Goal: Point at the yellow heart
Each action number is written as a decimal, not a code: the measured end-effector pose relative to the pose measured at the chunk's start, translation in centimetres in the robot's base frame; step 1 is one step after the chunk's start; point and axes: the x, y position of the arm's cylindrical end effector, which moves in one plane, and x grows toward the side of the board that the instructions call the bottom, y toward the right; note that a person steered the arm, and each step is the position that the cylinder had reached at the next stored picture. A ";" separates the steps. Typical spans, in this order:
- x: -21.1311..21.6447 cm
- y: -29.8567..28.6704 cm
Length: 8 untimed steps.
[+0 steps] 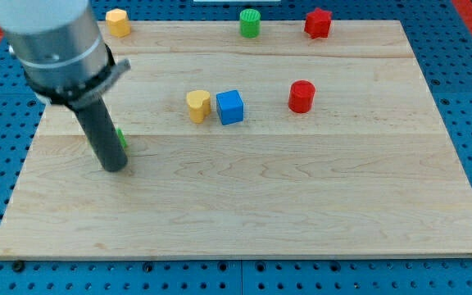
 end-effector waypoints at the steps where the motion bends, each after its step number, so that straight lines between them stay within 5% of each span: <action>1: -5.3 -1.9; 5: -6.3 -1.8; 8: -5.7 7.2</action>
